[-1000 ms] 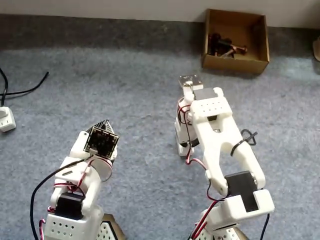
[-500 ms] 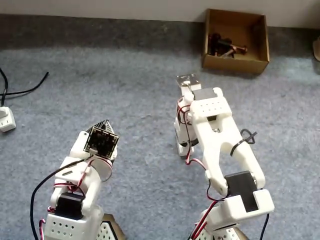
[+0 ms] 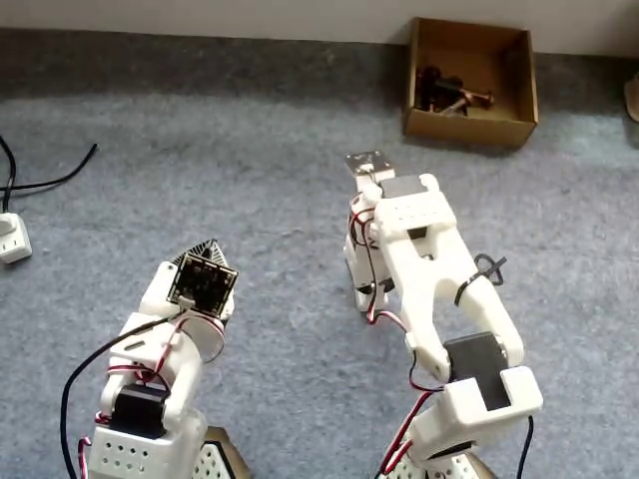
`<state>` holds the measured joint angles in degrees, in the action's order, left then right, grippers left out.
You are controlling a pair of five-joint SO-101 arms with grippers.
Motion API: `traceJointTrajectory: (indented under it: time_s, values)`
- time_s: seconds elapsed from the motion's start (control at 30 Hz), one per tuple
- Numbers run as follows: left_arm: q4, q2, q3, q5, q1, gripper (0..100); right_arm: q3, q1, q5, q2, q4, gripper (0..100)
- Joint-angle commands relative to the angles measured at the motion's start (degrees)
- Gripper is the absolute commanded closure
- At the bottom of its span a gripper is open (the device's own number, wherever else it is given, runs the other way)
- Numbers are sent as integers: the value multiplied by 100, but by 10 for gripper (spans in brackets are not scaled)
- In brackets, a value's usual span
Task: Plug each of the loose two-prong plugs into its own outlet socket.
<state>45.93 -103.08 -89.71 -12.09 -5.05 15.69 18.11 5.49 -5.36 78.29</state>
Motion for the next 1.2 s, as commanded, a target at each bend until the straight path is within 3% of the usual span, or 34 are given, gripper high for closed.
traceJointTrajectory:
  time_s: [0.0, 0.77, 1.17]
  values:
    - [-141, -75, 66, -53, 66, 995, -145, 31, 97, -22, -145, 925]
    - [-141, -75, 66, -53, 66, 995, -927, 40, 255, -13, -127, 875]
    - [-141, -75, 66, -53, 66, 995, -4330, -4, 237, -40, 2141, 875]
